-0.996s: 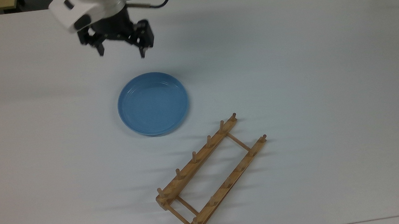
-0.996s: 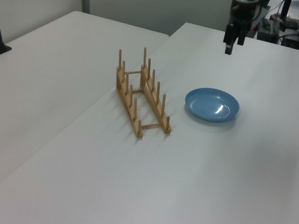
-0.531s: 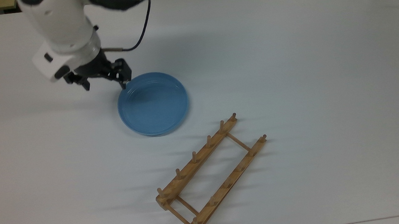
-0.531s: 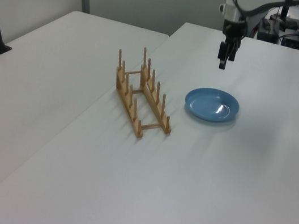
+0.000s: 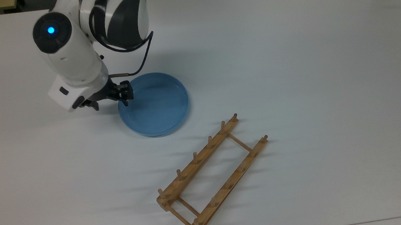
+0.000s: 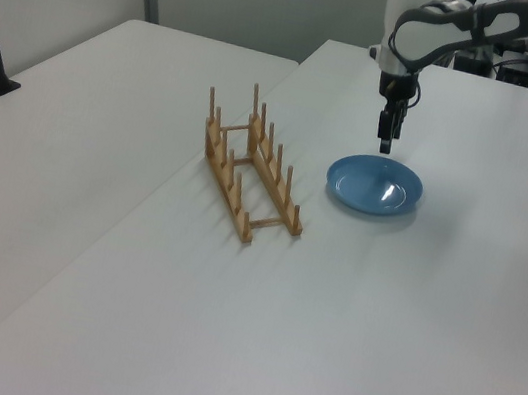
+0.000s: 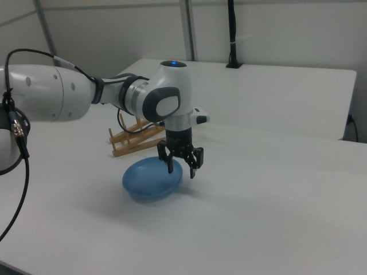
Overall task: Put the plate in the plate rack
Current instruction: 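Lower the gripper onto the rim of the blue plate, then close the gripper on the plate rim and lift it, tilting upright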
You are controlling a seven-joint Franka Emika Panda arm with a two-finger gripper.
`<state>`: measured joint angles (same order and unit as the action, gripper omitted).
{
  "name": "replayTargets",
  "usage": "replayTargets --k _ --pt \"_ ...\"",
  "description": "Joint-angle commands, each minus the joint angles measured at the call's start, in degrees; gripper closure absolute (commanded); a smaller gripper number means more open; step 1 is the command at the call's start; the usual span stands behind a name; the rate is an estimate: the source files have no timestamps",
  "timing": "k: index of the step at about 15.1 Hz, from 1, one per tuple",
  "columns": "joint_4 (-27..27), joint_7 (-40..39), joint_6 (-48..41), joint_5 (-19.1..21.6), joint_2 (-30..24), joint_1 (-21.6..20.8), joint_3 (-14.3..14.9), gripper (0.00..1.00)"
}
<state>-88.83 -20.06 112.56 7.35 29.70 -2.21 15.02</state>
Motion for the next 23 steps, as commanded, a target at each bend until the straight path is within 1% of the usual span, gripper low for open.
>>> replayTargets --k 1,3,5,6,7,9,11,14,15,18,20,23 --pt "0.6 -1.0 0.6 1.1 2.1 -1.3 0.5 0.29" --pt "0.6 -0.9 3.0 1.3 2.2 -1.3 0.5 0.29" --pt "0.3 -0.7 5.4 1.3 2.4 -1.3 0.2 0.34" --pt "0.4 -0.7 5.5 1.3 3.0 -1.3 0.2 0.38" --pt "0.4 -0.7 5.7 1.4 3.2 -1.3 0.2 0.45" --pt "0.4 -0.6 5.5 1.4 3.2 -1.3 -0.2 0.62" --pt "0.4 -0.4 5.5 1.4 3.1 -1.3 -1.2 0.77" --pt "0.5 0.8 5.5 1.4 3.1 -1.4 -1.4 0.95" --pt "0.5 0.8 5.5 1.5 3.0 -1.8 -1.4 1.0" --pt "0.7 0.4 5.0 1.4 1.9 -1.8 -1.3 1.0" --pt "0.7 -0.8 4.7 1.4 -1.0 -1.4 -1.2 1.0" --pt "0.4 -5.5 3.4 1.3 -5.5 -0.6 -0.5 1.0"
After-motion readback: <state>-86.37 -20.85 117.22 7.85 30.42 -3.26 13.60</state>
